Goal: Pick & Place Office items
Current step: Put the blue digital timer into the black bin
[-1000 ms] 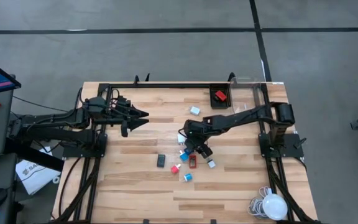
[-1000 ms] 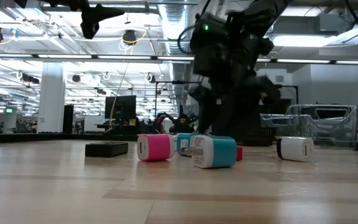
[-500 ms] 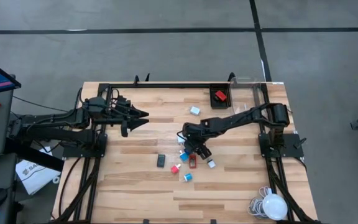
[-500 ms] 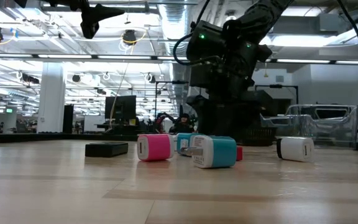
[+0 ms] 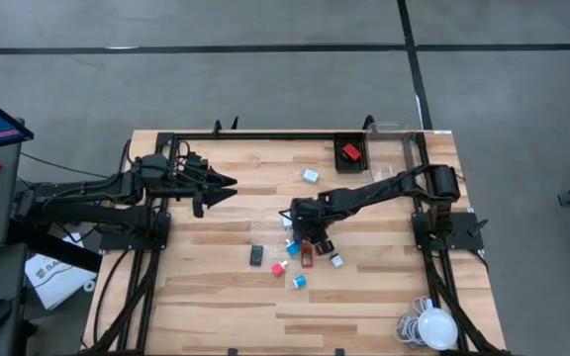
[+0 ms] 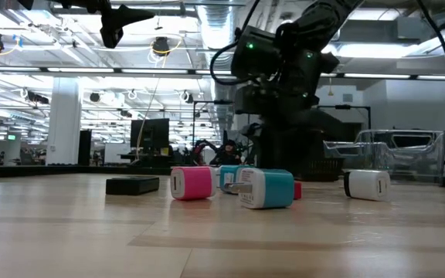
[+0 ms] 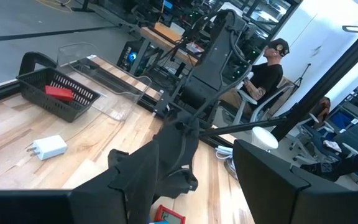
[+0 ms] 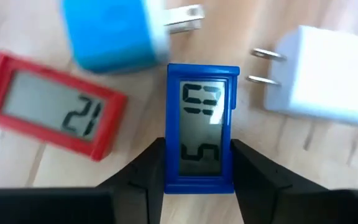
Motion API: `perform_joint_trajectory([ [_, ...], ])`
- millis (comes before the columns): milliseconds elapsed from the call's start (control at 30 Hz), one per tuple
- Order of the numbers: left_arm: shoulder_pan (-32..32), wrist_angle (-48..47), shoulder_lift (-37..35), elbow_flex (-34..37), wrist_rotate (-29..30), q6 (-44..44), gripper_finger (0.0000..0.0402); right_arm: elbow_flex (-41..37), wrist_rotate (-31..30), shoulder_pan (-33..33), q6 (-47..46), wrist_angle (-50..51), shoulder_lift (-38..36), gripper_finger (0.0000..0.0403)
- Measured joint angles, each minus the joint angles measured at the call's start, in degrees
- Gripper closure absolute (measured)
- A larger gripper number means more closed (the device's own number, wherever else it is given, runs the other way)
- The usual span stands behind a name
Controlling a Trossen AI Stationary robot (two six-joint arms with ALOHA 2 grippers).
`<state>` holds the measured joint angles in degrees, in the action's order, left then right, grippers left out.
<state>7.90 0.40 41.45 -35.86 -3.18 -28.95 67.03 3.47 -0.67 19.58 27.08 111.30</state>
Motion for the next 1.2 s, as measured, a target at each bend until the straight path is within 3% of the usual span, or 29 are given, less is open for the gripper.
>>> perform_joint_trajectory([
  [367,0.0,0.0,0.0,0.0,0.0,0.07,0.0198,4.96,-2.62,-2.91,-16.66,15.23,-0.94,0.0266],
  [633,-0.02,-0.11,0.02,0.0,-0.02,0.48,0.0198,6.8,-3.67,-6.28,-31.14,19.67,-8.97,0.0265],
  [933,-0.02,0.0,0.02,0.0,-0.02,1.66,0.0198,6.88,-8.22,-21.33,-49.28,21.55,-16.88,0.0264],
  [1200,0.0,0.02,0.02,0.02,0.0,1.71,0.0198,6.58,-8.24,-37.13,-51.13,21.16,-16.3,0.0263],
])
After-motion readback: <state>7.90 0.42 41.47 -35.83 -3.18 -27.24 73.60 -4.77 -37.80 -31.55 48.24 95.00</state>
